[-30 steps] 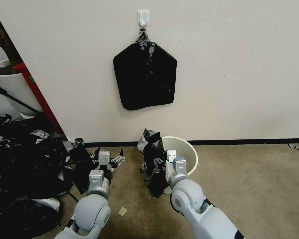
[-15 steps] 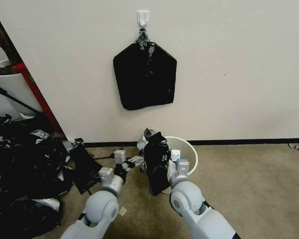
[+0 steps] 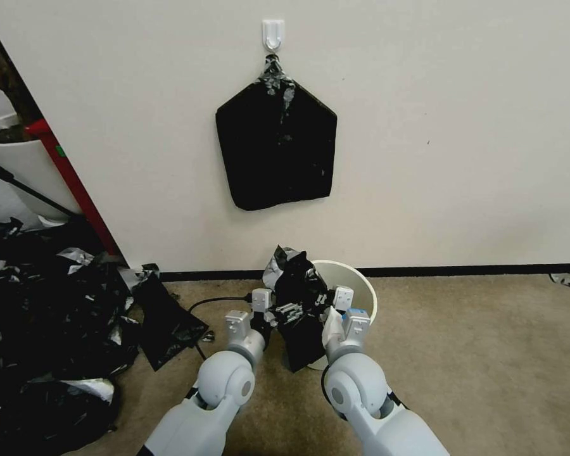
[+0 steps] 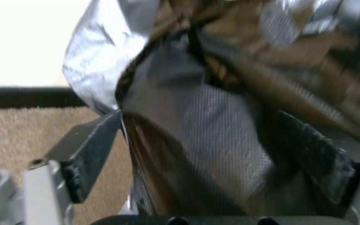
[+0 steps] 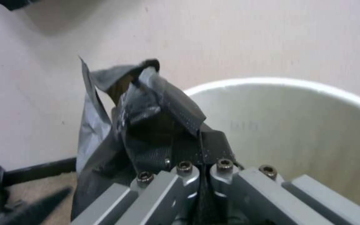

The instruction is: Place a trash bag onto the trash bin.

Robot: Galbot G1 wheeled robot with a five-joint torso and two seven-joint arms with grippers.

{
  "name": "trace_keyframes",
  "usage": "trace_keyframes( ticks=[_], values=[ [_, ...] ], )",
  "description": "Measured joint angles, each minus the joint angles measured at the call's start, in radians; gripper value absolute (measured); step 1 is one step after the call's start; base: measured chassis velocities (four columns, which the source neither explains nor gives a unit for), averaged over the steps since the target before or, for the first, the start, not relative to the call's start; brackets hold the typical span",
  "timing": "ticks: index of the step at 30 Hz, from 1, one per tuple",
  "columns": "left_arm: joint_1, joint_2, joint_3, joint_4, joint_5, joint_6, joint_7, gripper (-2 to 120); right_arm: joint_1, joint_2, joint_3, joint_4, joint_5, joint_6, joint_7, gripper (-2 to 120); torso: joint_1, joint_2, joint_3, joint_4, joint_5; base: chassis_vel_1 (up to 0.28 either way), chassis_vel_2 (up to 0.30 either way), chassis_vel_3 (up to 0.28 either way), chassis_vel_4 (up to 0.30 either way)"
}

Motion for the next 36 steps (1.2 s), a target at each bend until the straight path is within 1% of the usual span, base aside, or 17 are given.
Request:
trace_keyframes(
  ticks=[1,2,4,5,8,9,11,13,14,17,18,21,25,30,31,32,36],
  values=[
    [-0.007,-0.005,0.003,0.012,-0.001,0.015,-0.002,88,-0.002,0.004,0.001,-0.011,-0.051,0.025,-0.014,0,0.0,0.0,0.0,0.0,0.0,0.0,0.0,0.0,0.0],
    [-0.007,-0.005,0.003,0.012,-0.001,0.015,-0.002,88,-0.002,0.004,0.001,-0.011,-0.051,0.025,-0.014,0,0.0,0.0,0.0,0.0,0.0,0.0,0.0,0.0,0.0],
    [-0.015,-0.014,0.005,0.031,-0.008,0.029,-0.004,79,-0.006,0.008,0.01,-0.027,-0.142,0.063,-0.04,0,0.0,0.0,0.0,0.0,-0.0001,0.0,0.0,0.0,0.0],
    [-0.015,-0.014,0.005,0.031,-0.008,0.029,-0.004,79,-0.006,0.008,0.01,-0.027,-0.142,0.063,-0.04,0,0.0,0.0,0.0,0.0,-0.0001,0.0,0.0,0.0,0.0],
    [-0.02,-0.019,0.006,0.042,-0.012,0.058,-0.006,63,-0.014,0.008,0.013,-0.034,-0.224,0.088,-0.062,0,0.0,0.0,0.0,0.0,-0.0001,0.0,0.0,0.0,0.0],
    [-0.02,-0.019,0.006,0.042,-0.012,0.058,-0.006,63,-0.014,0.008,0.013,-0.034,-0.224,0.088,-0.062,0,0.0,0.0,0.0,0.0,-0.0001,0.0,0.0,0.0,0.0],
    [-0.023,-0.019,0.006,0.04,-0.012,0.094,-0.019,54,-0.017,0.008,0.013,-0.035,-0.243,0.095,-0.067,0,0.0,0.0,0.0,0.0,-0.0001,0.0,0.0,0.0,0.0],
    [-0.029,-0.019,0.006,0.031,-0.012,0.16,-0.05,46,-0.018,0.01,0.014,-0.039,-0.264,0.105,-0.071,0,0.0,0.0,0.0,0.0001,0.0,0.0,0.0,0.0,0.0],
    [-0.029,-0.019,0.006,0.031,-0.012,0.16,-0.05,46,-0.018,0.01,0.014,-0.039,-0.264,0.105,-0.071,0,0.0,0.0,0.0,0.0001,0.0,0.0,0.0,0.0,0.0],
    [-0.04,-0.015,-0.001,0.023,-0.013,0.26,-0.085,30,-0.02,0.012,0.024,-0.053,-0.325,0.14,-0.092,0,0.0,0.0,0.0,0.0003,0.0002,0.0,0.0,0.0,0.0],
    [-0.04,-0.015,-0.001,0.023,-0.013,0.26,-0.085,30,-0.02,0.012,0.024,-0.053,-0.325,0.14,-0.092,0,0.0,0.0,0.0,0.0003,0.0002,0.0,0.0,0.0,0.0],
    [-0.043,-0.008,-0.012,0.025,-0.015,0.305,-0.107,15,-0.029,0.011,0.036,-0.064,-0.393,0.17,-0.116,0,0.0,0.0,0.0,0.0005,0.0003,0.0,0.0,0.0,0.0],
    [-0.036,-0.002,-0.022,0.022,-0.022,0.29,-0.105,7,-0.038,0.008,0.048,-0.066,-0.416,0.184,-0.127,0,0.0,0.0,0.0,-0.0001,-0.0006,0.0,0.0,0.0,0.0],
    [-0.021,0.013,-0.053,0.007,-0.027,0.218,-0.08,5,-0.051,0.002,0.065,-0.057,-0.415,0.185,-0.132,0,0.0,0.0,0.0,-0.0004,-0.0006,0.0,0.0,0.0,0.0],
    [-0.015,0.02,-0.069,-0.008,-0.027,0.193,-0.066,2,-0.057,-0.001,0.077,-0.044,-0.398,0.185,-0.141,0,0.0,0.0,0.0,-0.0001,0.0001,0.0,0.0,0.0,0.0],
    [-0.015,0.02,-0.069,-0.008,-0.027,0.193,-0.066,2,-0.057,-0.001,0.077,-0.044,-0.398,0.185,-0.141,0,0.0,0.0,0.0,-0.0001,0.0001,0.0,0.0,0.0,0.0],
    [0.004,0.044,-0.105,-0.043,-0.026,0.145,-0.027,2,-0.071,-0.015,0.111,0.006,-0.291,0.17,-0.165,0,0.0,0.0,0.0,0.0,0.0001,0.0,0.0,0.0,0.0]
  ],
)
